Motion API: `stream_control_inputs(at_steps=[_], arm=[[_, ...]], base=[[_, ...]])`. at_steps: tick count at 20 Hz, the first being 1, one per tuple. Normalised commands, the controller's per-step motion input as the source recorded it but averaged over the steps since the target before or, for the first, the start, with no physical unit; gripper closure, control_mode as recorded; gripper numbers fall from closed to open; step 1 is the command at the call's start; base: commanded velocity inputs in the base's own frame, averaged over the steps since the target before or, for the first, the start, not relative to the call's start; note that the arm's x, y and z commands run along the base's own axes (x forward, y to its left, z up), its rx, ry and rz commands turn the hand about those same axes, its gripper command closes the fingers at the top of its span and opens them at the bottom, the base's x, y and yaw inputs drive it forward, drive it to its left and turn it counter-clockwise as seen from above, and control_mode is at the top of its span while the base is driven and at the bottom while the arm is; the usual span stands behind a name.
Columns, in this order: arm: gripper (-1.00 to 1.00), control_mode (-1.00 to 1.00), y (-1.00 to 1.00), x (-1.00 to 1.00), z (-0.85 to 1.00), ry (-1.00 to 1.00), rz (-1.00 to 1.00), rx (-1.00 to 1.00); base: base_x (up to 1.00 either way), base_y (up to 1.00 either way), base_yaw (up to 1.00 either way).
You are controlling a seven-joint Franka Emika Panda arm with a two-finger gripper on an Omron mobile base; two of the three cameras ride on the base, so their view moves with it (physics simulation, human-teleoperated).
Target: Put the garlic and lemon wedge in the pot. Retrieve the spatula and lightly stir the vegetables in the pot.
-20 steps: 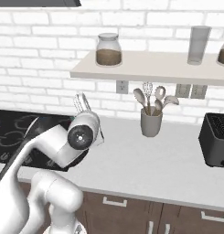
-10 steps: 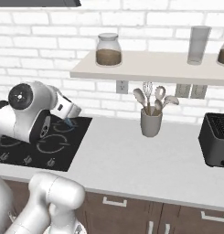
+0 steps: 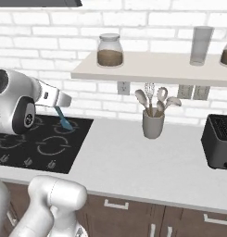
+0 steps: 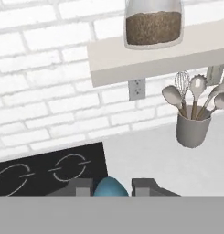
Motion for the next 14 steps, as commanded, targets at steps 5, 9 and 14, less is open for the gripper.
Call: stream_control_inputs(at_steps=[5, 9, 14], arm=[[1.0, -1.0, 0.18, -0.12, 0.0, -0.04, 0.02, -0.05], [1.0, 1.0, 0.19, -0.01, 0.0, 0.0, 0.01, -0.01], [1.0, 1.0, 0.0, 0.0, 0.0, 0.0, 0.0, 0.0]], base=[[0.0, 0.0, 0.0], [-0.03, 0.61, 0.04], [-0.01, 1.0, 0.06]])
